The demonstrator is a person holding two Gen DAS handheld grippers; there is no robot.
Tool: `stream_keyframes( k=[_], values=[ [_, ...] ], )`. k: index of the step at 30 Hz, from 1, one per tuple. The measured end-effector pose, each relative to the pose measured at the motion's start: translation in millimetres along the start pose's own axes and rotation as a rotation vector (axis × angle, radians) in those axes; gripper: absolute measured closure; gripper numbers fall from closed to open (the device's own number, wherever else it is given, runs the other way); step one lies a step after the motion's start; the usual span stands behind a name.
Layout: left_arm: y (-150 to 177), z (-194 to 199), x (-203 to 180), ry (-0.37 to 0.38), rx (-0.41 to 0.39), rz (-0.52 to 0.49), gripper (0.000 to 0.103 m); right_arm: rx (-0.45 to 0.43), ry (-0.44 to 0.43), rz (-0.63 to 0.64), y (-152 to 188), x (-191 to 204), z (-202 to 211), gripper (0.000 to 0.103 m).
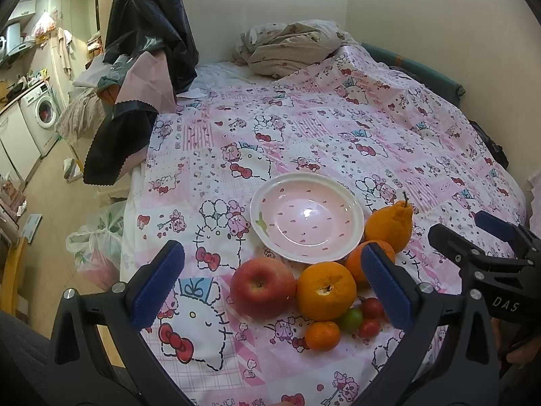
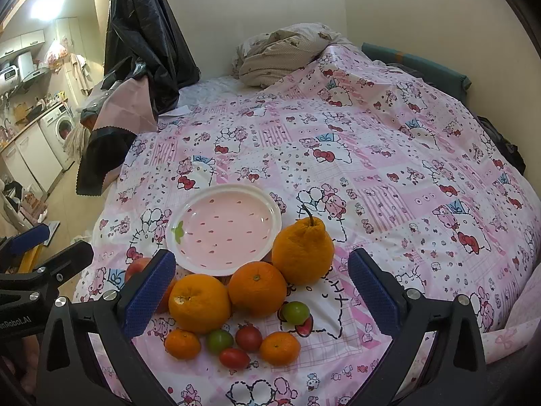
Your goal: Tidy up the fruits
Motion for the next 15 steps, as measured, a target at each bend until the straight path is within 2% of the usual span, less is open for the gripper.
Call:
stream_keyframes(
  k=[15],
  values=[
    [0.2, -0.6, 1.9, 0.001, 0.003, 0.003, 0.000, -0.001, 0.003, 0.003, 1.8, 0.2, -0.5, 0.000]
  ],
)
Point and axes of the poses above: each gripper's, at about its wrist camera, not at the fingertips, and z roughly against the way its jaws point, x to its left, y to its underside, the point moved 5 cm from there along -z, roughly the way its jaws point, and after that the axes turned 11 degrees about -x, right-handed, at the moved point
